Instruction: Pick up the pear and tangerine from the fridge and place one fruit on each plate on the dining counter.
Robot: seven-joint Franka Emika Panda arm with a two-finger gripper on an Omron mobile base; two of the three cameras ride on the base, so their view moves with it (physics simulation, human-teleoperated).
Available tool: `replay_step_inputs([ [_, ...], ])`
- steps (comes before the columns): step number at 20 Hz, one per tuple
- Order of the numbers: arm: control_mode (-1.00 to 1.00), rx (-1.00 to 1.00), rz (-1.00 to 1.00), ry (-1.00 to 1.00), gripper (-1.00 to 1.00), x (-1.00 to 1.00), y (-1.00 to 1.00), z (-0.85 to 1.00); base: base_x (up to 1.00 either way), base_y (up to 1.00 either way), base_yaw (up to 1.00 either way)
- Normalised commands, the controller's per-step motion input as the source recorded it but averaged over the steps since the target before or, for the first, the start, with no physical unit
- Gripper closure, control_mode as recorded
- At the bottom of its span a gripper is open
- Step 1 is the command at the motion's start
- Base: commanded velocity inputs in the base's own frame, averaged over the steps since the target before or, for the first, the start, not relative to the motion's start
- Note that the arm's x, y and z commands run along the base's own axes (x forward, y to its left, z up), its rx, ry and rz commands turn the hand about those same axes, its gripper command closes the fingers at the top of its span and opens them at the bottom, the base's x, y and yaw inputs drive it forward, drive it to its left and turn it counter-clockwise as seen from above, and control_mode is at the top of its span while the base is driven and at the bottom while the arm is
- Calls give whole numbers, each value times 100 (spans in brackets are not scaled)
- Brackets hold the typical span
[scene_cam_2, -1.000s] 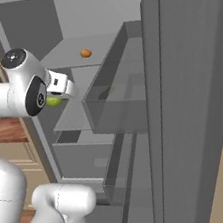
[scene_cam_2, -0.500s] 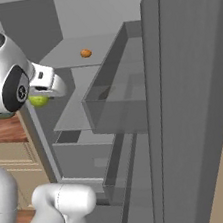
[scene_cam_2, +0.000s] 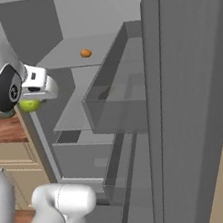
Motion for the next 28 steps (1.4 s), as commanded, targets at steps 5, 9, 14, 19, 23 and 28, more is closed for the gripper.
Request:
replay_step_inputs([
  [5,-100,-17,23,-8,100,-56,44,-17,0,0,0],
  [9,100,-7,6,-4,100,-28,12,0,-43,0,0],
  [14,100,0,0,0,100,0,0,0,-100,0,0],
  [19,100,0,0,0,100,0,0,0,-100,19,15],
  [23,100,0,0,0,100,0,0,0,-100,16,42],
  [28,100,0,0,0,100,0,0,0,-99,6,47],
])
